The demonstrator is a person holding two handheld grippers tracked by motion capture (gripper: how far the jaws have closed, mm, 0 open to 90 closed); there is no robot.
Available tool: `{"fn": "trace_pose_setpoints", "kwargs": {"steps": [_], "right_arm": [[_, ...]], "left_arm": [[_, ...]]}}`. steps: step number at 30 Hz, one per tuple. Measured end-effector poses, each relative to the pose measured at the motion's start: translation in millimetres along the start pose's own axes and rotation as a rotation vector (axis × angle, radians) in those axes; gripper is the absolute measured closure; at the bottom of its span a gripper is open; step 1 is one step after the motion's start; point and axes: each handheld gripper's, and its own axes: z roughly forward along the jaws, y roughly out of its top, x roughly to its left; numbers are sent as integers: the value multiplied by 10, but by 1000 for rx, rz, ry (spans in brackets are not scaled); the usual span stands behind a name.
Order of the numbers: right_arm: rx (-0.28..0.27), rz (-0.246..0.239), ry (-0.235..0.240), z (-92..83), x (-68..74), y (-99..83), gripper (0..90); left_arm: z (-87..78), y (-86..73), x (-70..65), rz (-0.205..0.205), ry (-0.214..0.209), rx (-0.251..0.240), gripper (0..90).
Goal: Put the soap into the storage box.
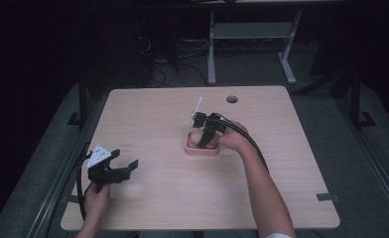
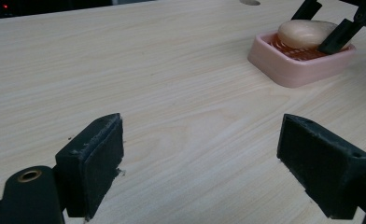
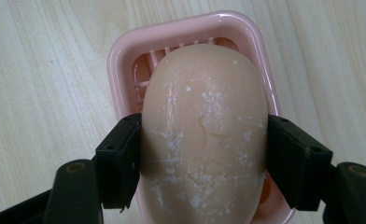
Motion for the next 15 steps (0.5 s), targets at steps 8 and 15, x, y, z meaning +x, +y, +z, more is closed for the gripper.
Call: {"fn": "trace_pose_setpoints", "kwargs": {"steps": [8, 15], "right_arm": [[6, 10, -1, 9, -9, -7, 317], [-1, 10, -5, 14, -6, -6, 315]], "left_arm": [[1, 0, 2, -1, 0, -1, 143], [-1, 1, 5, -2, 0, -4, 143]]}}
